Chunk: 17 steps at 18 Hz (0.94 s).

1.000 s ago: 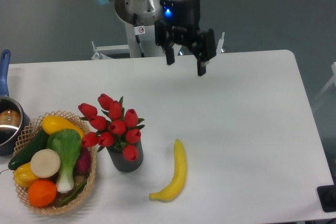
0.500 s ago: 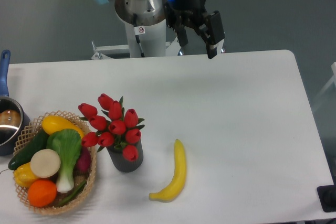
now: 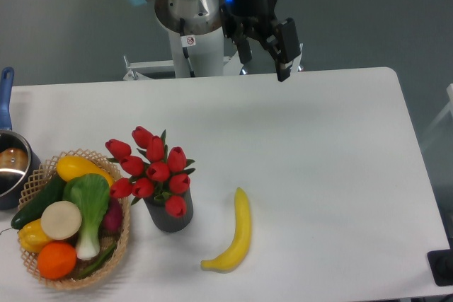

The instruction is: Insert the flowers into the vase

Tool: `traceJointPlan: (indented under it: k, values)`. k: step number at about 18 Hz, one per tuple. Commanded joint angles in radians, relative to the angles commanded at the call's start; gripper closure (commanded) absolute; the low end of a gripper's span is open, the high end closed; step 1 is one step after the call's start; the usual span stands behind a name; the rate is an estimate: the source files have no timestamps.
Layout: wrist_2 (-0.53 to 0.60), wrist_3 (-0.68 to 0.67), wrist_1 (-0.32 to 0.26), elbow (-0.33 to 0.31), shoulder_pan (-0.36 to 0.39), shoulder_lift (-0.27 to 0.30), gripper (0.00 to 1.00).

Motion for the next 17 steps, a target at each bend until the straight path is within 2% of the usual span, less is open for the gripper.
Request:
traceJointPlan:
  k: [2,17]
  values:
    - [0.0,-0.002,0.003,-0.022,0.0,0.015,0.0]
    - [0.006,0.0,0.008,-0.016,0.025,0.003,0.0]
